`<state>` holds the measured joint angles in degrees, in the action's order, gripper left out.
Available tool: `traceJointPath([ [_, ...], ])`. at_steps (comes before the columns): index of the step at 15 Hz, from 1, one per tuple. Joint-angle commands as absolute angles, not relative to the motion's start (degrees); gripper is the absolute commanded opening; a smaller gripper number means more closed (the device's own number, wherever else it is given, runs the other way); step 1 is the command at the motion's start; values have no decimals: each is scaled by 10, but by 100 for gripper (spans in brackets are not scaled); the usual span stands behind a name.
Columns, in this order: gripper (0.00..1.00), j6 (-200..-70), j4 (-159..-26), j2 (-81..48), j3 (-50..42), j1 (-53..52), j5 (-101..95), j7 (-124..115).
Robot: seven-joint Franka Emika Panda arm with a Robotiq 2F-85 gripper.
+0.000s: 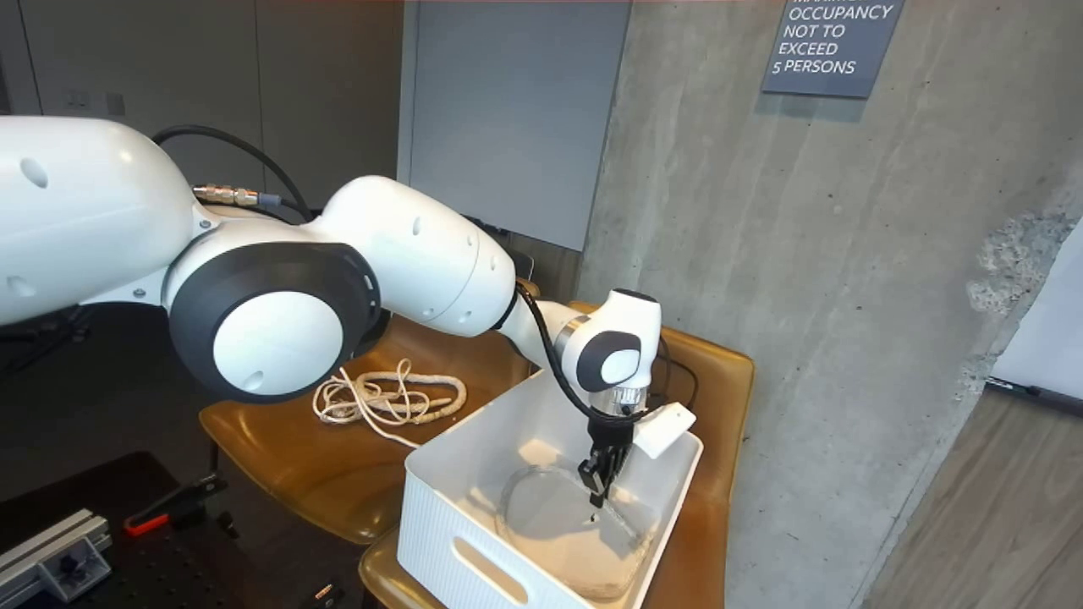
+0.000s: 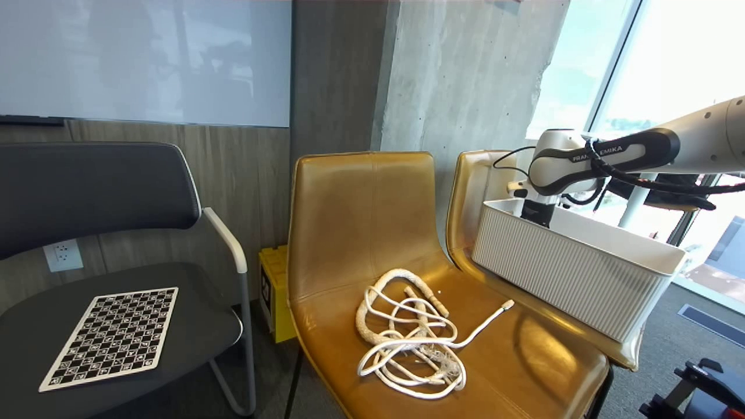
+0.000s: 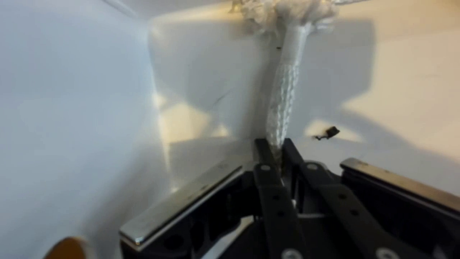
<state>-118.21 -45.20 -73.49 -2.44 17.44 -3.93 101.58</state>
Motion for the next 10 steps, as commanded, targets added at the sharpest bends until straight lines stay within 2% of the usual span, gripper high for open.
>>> traceJointPath([
  [1,2,-1169,-435,-737,-24,178,-37,1014],
  [10,3,-1195,-432,-634,-22,143,-42,990],
])
